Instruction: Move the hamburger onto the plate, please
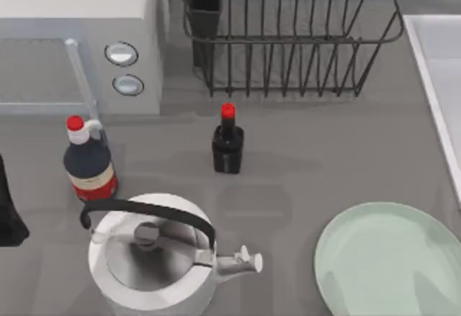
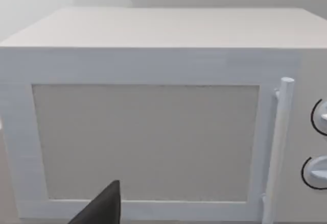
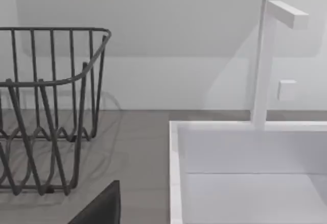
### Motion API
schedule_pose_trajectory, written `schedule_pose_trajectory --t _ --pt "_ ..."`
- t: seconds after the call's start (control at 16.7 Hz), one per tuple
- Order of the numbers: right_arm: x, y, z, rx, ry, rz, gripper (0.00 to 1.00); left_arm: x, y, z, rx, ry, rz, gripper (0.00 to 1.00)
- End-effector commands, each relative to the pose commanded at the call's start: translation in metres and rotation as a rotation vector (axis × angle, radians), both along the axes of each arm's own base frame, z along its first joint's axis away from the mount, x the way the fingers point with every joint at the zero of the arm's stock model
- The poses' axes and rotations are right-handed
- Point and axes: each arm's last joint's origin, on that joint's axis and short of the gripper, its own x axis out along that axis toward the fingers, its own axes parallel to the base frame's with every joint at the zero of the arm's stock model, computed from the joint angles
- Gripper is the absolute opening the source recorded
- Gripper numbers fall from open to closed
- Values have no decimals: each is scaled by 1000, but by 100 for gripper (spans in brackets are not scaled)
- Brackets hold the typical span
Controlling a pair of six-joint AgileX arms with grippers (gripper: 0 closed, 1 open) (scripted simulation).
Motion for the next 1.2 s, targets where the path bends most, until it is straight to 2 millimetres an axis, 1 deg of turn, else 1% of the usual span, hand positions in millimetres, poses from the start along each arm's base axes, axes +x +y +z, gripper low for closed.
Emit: schedule_pose_trajectory --t 0.12,0.24,0.42,0.6,0.84,1.02,1.2 --pt "0 0 0 -1 2 0 100 0 0 0 0 0 0 100" --pt "1 0 3 -13 43 -4 100 0 0 0 0 0 0 100" --pt "4 -2 10 -52 204 -12 100 0 0 0 0 0 0 100" --pt "14 -4 17 -103 464 -10 100 0 0 0 0 0 0 100" --pt "37 -9 22 -163 880 28 100 0 0 0 0 0 0 100" --pt "58 -13 20 -187 1177 81 100 0 0 0 0 0 0 100" --pt "75 -17 16 -194 1408 139 100 0 0 0 0 0 0 100"
